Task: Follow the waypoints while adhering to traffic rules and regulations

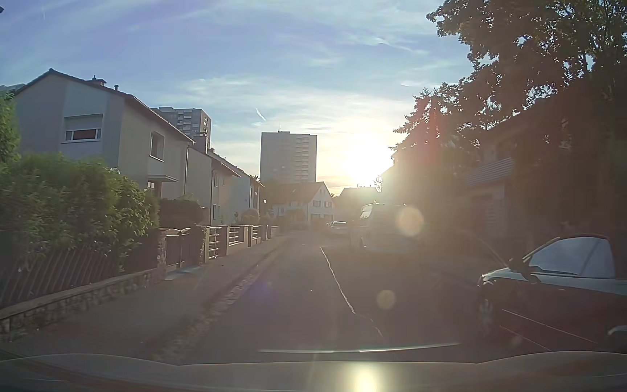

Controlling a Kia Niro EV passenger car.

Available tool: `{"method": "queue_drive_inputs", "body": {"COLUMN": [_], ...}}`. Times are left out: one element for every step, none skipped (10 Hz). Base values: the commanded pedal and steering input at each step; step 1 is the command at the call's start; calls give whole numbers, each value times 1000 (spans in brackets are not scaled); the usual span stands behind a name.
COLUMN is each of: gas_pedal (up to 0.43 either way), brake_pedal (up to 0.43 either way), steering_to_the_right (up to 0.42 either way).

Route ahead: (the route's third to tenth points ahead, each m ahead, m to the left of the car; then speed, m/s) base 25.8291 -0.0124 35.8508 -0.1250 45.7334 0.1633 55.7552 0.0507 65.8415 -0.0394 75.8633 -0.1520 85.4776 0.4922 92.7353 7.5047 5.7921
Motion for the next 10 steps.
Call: {"method": "queue_drive_inputs", "body": {"gas_pedal": [0,0,0,0,0,0,0,0,0,0], "brake_pedal": [0,0,0,0,0,0,0,0,0,0], "steering_to_the_right": [-10,-10,-10,-10,-10,-10,-9,-9,-11,-11]}}
